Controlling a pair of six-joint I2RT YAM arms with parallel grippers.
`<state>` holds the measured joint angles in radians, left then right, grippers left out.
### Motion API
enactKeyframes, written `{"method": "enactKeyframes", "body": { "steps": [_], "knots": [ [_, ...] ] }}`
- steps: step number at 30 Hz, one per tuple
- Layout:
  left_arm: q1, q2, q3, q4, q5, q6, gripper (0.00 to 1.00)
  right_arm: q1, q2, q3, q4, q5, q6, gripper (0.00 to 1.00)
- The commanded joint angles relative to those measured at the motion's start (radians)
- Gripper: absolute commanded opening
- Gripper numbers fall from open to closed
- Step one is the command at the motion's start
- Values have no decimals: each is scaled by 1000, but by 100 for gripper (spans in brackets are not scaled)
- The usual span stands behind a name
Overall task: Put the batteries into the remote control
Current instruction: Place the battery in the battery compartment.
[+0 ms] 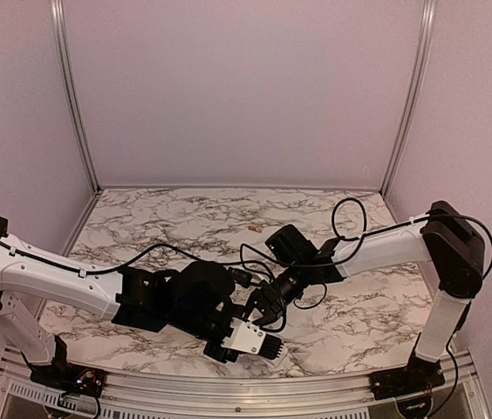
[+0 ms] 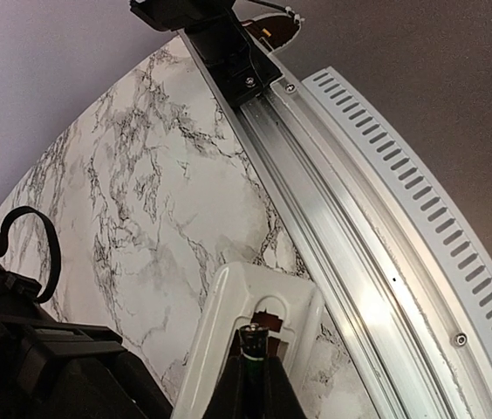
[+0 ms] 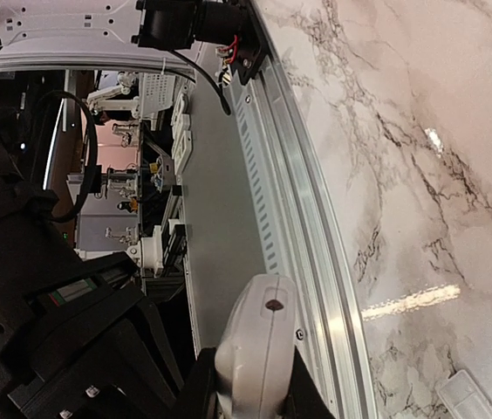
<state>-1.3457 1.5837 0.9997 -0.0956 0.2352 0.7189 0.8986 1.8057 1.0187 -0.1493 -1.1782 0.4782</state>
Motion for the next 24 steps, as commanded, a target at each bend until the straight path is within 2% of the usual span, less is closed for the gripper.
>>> {"method": "enactKeyframes", "body": {
  "steps": [1, 14, 24],
  "knots": [
    [-7, 17, 27, -25, 16, 11, 3, 13, 7, 43, -16, -23, -7, 0],
    [-7, 56, 45, -30, 16, 17, 5, 14, 8, 42, -12, -29, -3, 0],
    [-6, 41, 8, -46, -19, 31, 14, 13, 3, 32, -14, -34, -9, 0]
  ]
}}
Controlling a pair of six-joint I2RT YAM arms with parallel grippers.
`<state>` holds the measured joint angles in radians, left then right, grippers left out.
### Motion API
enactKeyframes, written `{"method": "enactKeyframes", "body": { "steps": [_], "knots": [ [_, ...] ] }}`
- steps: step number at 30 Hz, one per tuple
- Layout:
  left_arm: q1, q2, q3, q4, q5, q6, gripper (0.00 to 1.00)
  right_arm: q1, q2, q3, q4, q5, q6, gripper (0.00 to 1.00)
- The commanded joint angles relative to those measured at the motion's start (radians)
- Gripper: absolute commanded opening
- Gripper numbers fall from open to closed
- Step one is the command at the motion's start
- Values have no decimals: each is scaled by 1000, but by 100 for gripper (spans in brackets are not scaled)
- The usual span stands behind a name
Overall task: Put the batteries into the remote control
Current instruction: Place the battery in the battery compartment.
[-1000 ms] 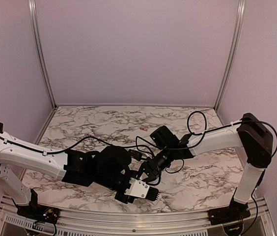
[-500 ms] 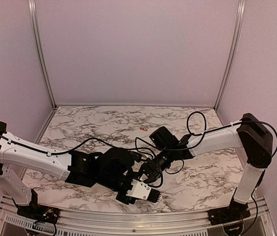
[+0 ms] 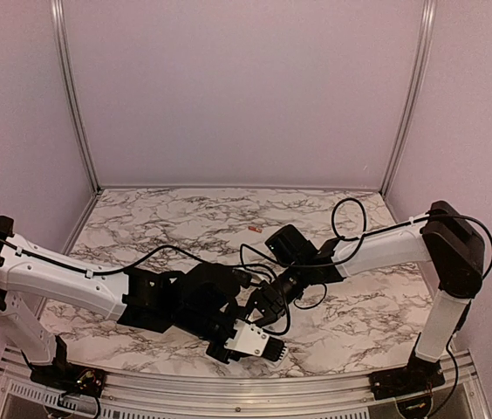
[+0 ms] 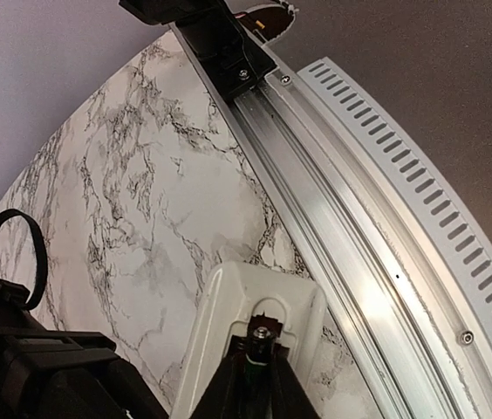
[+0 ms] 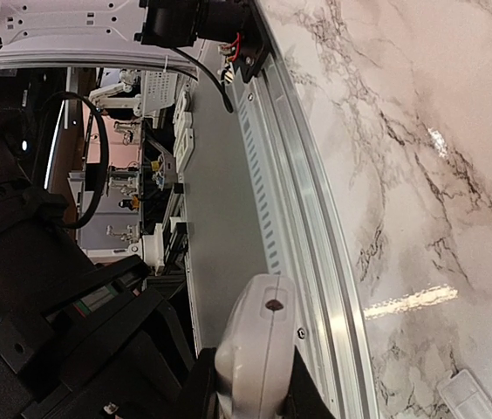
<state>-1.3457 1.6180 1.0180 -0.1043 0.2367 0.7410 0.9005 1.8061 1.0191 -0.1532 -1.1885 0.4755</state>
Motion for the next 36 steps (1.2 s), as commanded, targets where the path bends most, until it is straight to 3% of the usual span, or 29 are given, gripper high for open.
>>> {"method": "enactKeyframes", "body": {
  "steps": [1, 18, 30, 33, 36],
  "knots": [
    [-6, 5, -10, -40, -26, 11, 15, 12, 3, 31, -11, -23, -7, 0],
    [-7, -23, -11, -26, -60, -22, 42, 11, 17, 18, 12, -20, 3, 0],
    [-5, -124, -59, 161, -160, -120, 61, 5, 30, -1, 60, -8, 35, 0],
    [-6, -173, -98, 238, -176, -148, 75, -7, 29, -8, 75, 3, 47, 0],
    [-2, -220, -126, 312, -245, -228, 80, -31, 20, -30, 131, 16, 89, 0]
  ]
}}
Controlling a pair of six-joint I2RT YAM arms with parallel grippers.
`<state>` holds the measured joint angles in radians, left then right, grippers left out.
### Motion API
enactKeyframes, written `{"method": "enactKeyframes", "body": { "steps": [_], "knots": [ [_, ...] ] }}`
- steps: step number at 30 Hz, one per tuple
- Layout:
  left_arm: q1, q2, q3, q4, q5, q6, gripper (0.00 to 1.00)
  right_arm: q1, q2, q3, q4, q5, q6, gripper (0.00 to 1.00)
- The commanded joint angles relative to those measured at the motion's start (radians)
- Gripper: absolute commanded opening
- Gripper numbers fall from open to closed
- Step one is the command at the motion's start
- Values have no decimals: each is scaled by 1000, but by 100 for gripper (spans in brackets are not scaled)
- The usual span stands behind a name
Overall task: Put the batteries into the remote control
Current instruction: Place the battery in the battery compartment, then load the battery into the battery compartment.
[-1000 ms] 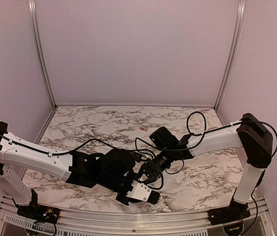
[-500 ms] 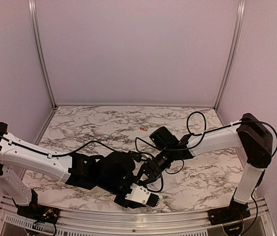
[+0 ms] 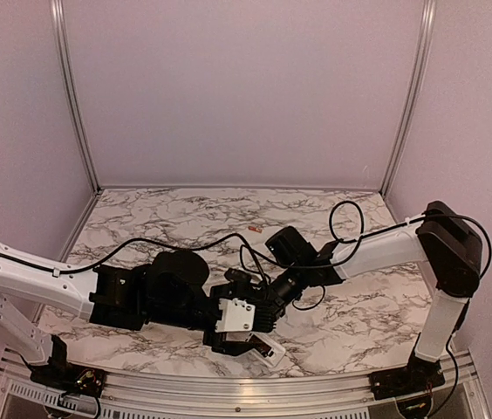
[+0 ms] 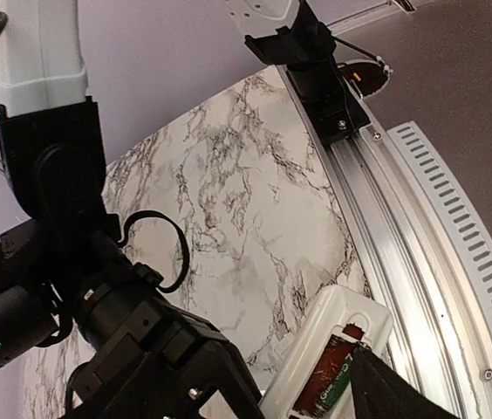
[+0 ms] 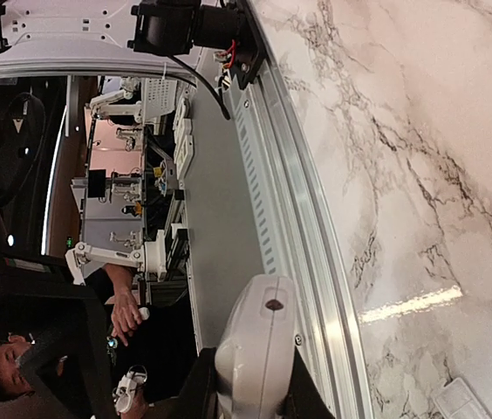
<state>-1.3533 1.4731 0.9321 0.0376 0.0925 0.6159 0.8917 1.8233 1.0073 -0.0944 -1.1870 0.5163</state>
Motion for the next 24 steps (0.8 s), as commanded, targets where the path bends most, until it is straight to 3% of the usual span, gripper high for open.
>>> {"method": "enactKeyframes", "body": {
  "steps": [1, 3, 4, 5, 10, 14, 17, 24],
  "knots": [
    [8, -90, -47, 187, -135, -133, 80, -32, 0, -23, 83, 21, 58, 0],
    [16, -132, -77, 232, -193, -218, 86, -57, -3, -29, 110, 37, 75, 0],
    [24, -156, -99, 267, -228, -273, 97, -68, -7, -33, 128, 44, 86, 0],
    [31, -184, -130, 303, -261, -341, 99, -81, -12, -38, 143, 56, 100, 0],
    [106, -321, -321, 485, -341, -754, 99, -129, -36, -68, 206, 98, 163, 0],
    [143, -367, -402, 433, -398, -1005, 99, -141, -47, -65, 211, 129, 180, 0],
    [161, -342, -422, 381, -324, -1076, 95, -146, -45, -51, 234, 142, 201, 0],
    [161, -243, -497, 506, -179, -1170, 99, -148, -22, 6, 263, 151, 231, 0]
  ]
}}
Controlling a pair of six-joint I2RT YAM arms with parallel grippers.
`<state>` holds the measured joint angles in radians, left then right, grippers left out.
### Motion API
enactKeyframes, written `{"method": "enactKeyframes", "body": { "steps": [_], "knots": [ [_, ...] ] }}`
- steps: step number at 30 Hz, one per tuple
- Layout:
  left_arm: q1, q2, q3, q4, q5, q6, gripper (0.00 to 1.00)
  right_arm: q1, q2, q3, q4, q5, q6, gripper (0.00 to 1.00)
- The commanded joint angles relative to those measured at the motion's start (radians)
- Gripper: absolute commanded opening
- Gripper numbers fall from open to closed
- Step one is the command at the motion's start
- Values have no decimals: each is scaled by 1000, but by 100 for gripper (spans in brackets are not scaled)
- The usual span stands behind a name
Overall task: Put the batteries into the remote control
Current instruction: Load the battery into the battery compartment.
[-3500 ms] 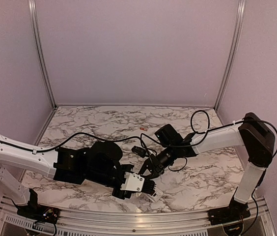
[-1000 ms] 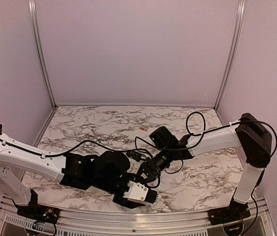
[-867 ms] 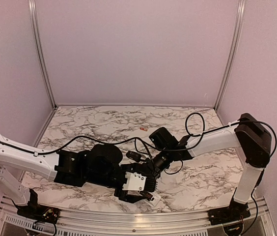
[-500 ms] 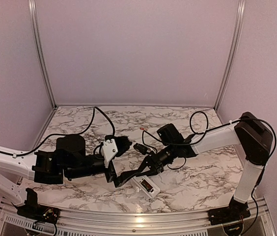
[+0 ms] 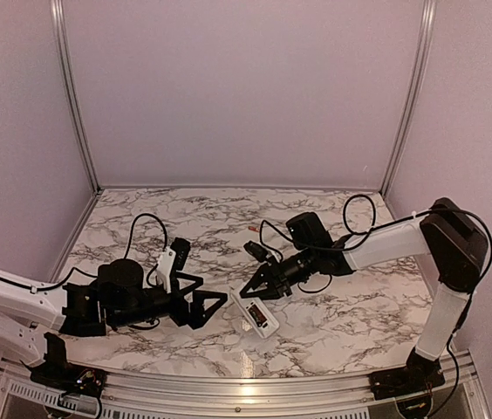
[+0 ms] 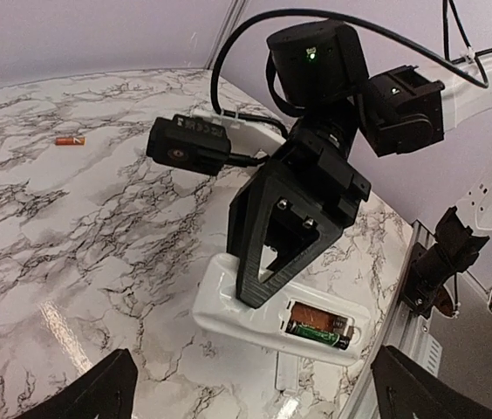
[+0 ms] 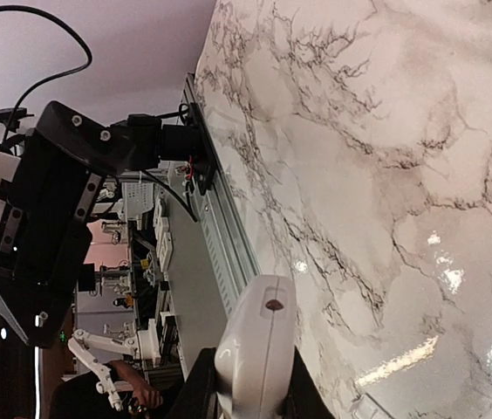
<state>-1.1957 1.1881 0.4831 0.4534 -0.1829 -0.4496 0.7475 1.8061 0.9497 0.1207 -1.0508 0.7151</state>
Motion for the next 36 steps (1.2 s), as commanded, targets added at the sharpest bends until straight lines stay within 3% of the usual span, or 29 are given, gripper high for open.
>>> {"method": "enactKeyframes", "body": {
  "steps": [1, 15, 29, 36],
  "knots": [
    [4, 54, -57, 125, 111, -112, 99, -4, -4, 69, 49, 17, 34, 0],
    [-2, 317, 56, 283, 221, -152, 99, -4, -11, 73, 72, 25, 61, 0],
    [-2, 371, 103, 286, 271, -118, 99, -1, -10, 58, 95, 11, 80, 0],
    [-2, 389, 119, 281, 274, -116, 92, 4, -16, 54, 109, 2, 90, 0]
  ]
}}
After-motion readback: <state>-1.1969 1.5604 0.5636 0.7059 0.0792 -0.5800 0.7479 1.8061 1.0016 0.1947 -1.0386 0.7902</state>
